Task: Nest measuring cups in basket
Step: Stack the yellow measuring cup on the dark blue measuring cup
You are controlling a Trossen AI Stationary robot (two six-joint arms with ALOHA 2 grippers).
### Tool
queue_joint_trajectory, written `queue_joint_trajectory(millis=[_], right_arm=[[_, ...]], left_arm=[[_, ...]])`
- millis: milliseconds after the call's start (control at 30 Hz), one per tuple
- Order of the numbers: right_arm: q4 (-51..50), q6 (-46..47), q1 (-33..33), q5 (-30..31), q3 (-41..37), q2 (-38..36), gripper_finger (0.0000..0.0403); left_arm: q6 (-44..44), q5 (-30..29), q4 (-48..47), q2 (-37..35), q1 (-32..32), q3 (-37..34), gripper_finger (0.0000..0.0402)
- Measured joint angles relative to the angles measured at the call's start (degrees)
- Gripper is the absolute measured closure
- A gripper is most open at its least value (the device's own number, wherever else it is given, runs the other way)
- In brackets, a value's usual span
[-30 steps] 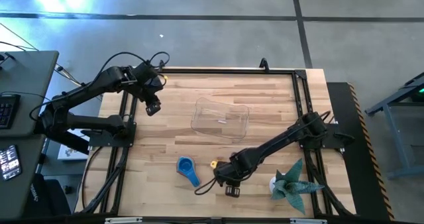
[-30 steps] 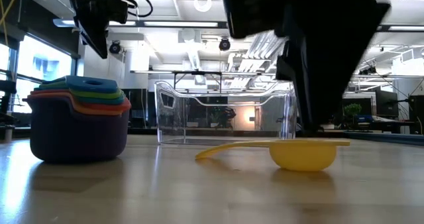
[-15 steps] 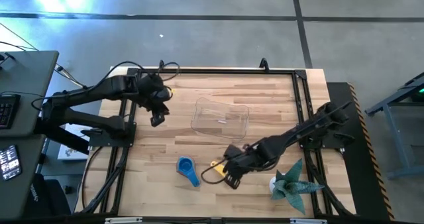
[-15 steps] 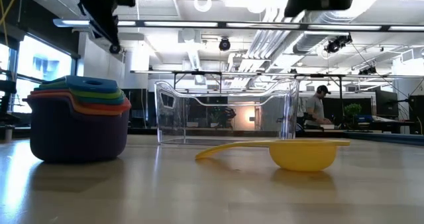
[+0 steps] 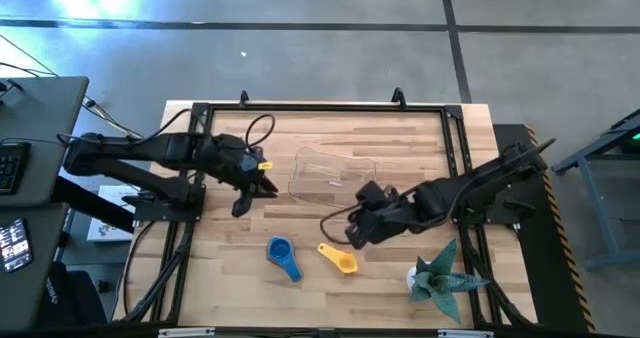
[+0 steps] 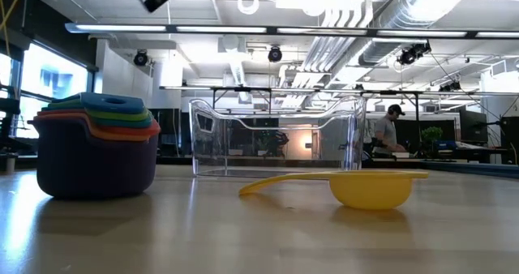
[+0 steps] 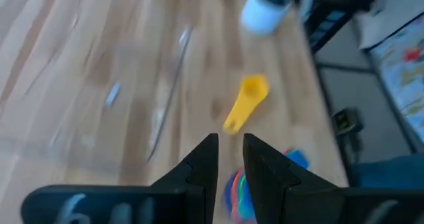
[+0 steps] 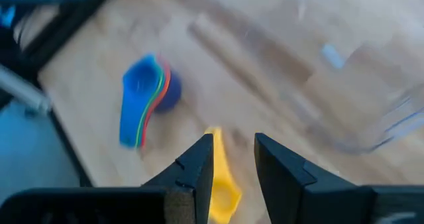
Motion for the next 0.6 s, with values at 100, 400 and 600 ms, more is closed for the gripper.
queue_joint_trajectory(millis=[100, 400, 600], right_arm=[[-0.38, -0.08, -1.15, 4.62, 0.00, -1.48, 0.0302], [-1.43, -2.86, -5.59, 16.75, 0.00, -7.06, 0.0302], [1.93, -9.73, -8.17, 18.43, 0.00, -11.67, 0.0302]], left_arm=[[0.02, 0.00, 5.71, 0.00, -2.15, 0.00, 0.0342], [10.11, -0.09, 20.51, 0.83, -6.50, 0.00, 0.0342], [17.84, -0.09, 29.69, 3.85, -7.56, 0.07, 0.0341]])
